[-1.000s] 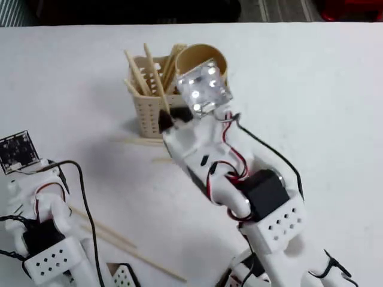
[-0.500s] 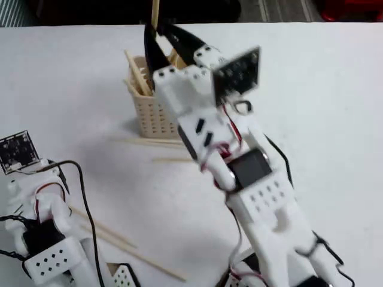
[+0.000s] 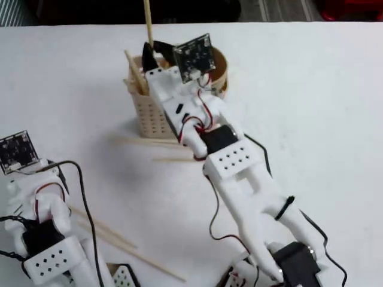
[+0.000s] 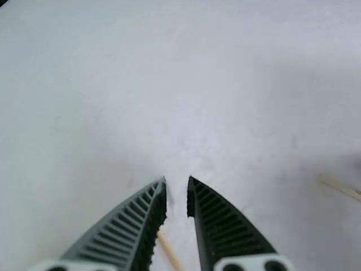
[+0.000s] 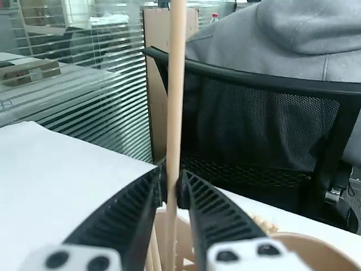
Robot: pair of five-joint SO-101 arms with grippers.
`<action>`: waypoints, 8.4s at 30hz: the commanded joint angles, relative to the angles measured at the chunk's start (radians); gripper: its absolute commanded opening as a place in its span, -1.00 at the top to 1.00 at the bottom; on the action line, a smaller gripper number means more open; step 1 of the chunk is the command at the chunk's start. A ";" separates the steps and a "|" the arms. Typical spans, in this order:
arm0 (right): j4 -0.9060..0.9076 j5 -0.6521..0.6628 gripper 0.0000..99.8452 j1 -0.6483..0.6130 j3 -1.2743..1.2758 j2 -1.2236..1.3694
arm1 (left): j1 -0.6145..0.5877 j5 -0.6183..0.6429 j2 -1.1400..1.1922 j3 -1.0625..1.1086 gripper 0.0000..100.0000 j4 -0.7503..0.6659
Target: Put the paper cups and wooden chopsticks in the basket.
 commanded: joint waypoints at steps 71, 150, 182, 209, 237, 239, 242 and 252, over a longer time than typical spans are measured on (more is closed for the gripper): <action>1.076 1.154 0.35 0.272 -0.161 0.486 | -0.002 0.006 -0.013 0.048 0.84 -0.100; 1.084 0.694 0.08 -0.189 -0.038 0.535 | -0.002 0.006 -0.013 0.048 0.84 -0.100; 1.079 0.598 0.96 -0.248 -0.041 0.265 | -0.002 0.005 -0.013 0.048 0.84 -0.101; 0.961 0.494 0.53 -0.326 0.084 0.156 | -0.002 0.005 -0.013 0.048 0.84 -0.101; 0.891 0.503 0.96 -0.326 -0.081 0.582 | -0.002 0.005 -0.013 0.049 0.84 -0.114; 0.901 0.503 0.93 -0.326 -0.086 0.584 | -0.002 0.005 -0.013 0.049 0.84 -0.114; 0.905 0.497 0.96 -0.321 -0.087 0.579 | -0.002 0.005 -0.013 0.051 0.84 -0.114; 1.086 0.397 0.96 -0.308 -0.086 0.328 | -0.002 0.005 -0.013 0.051 0.84 -0.114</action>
